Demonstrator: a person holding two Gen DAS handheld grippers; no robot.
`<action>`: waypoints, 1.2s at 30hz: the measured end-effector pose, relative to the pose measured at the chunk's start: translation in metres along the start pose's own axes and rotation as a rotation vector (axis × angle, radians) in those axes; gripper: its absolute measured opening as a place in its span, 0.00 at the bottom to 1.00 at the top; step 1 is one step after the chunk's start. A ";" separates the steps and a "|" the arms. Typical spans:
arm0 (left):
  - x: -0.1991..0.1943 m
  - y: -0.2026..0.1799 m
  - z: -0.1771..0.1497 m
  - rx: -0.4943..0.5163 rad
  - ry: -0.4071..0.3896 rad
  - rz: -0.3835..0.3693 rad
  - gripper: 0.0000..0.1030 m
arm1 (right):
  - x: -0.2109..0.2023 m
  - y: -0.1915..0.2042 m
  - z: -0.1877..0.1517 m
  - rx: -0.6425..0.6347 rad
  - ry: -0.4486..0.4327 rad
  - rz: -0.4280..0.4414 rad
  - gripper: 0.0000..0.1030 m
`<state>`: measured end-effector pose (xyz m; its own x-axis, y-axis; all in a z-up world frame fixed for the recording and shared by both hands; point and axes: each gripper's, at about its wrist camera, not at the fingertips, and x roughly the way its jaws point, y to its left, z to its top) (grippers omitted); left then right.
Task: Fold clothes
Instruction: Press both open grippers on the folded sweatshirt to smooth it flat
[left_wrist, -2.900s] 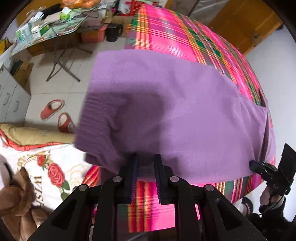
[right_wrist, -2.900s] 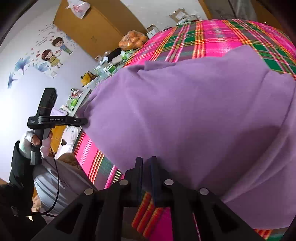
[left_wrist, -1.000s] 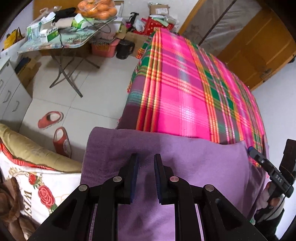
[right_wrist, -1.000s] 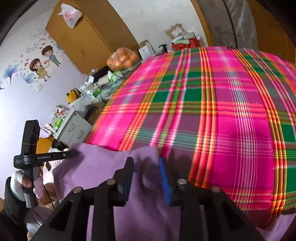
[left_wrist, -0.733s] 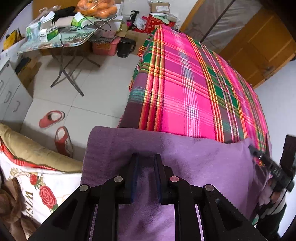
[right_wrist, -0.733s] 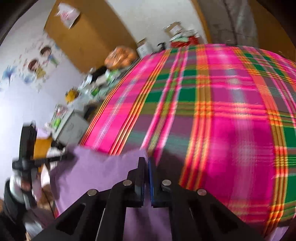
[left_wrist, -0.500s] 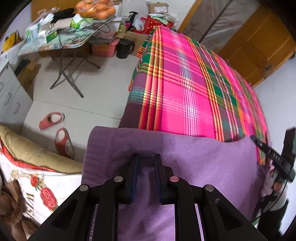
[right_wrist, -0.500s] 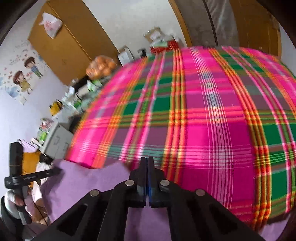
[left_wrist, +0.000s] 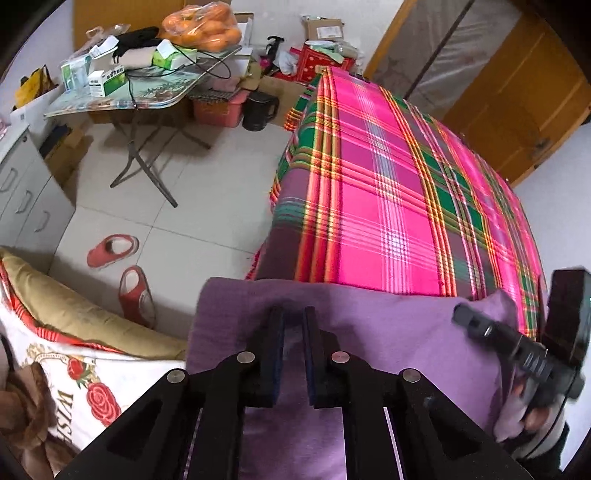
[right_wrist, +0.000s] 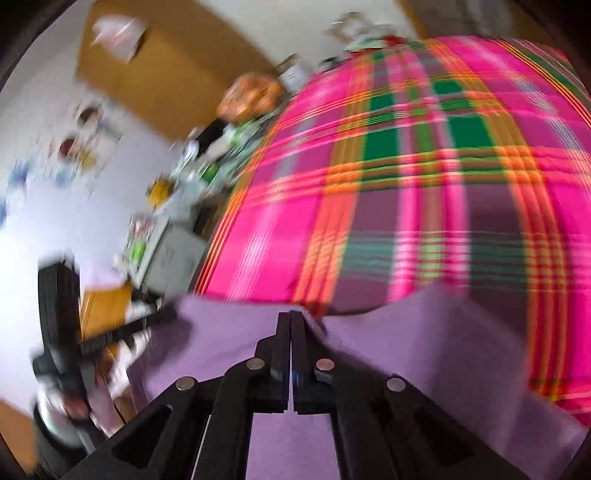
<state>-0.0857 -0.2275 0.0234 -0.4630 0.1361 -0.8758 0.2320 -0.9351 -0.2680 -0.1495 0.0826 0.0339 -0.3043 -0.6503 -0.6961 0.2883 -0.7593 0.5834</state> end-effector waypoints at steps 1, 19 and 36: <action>0.000 -0.001 -0.001 0.008 -0.001 0.002 0.11 | -0.005 -0.002 0.002 -0.001 -0.020 -0.050 0.00; -0.020 0.006 -0.015 0.016 0.005 0.010 0.11 | -0.062 0.007 -0.027 -0.020 -0.058 0.030 0.11; -0.012 -0.011 -0.044 0.174 0.124 -0.027 0.11 | -0.065 -0.006 -0.061 -0.018 -0.012 -0.051 0.07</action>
<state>-0.0448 -0.2046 0.0186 -0.3562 0.1909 -0.9147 0.0652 -0.9714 -0.2281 -0.0765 0.1309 0.0498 -0.3298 -0.6110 -0.7197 0.2888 -0.7911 0.5393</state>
